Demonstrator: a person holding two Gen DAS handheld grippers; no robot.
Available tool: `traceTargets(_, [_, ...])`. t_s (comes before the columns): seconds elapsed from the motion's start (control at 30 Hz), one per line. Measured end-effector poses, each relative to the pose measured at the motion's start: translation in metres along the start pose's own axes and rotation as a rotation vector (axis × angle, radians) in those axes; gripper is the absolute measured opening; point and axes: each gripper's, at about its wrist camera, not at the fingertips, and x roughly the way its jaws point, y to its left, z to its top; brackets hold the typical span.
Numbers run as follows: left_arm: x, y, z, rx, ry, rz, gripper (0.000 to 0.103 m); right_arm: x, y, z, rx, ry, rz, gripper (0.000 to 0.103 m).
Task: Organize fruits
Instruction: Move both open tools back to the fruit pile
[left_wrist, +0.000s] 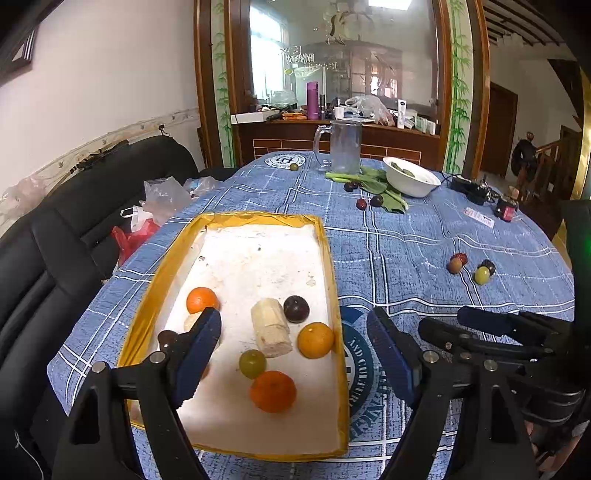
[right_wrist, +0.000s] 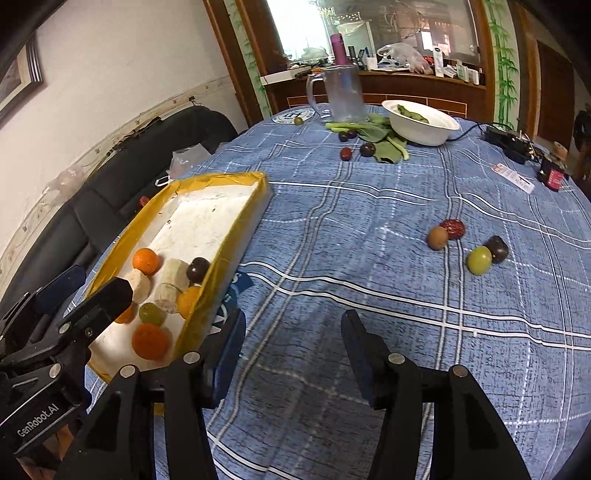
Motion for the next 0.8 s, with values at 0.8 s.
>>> traceTargets(0.8, [0.015,-0.019,0.0,0.019,0.055,-0.048,0.081,-0.036,-0.097,-0.006,0.102,-0.019,-0.163,0.062])
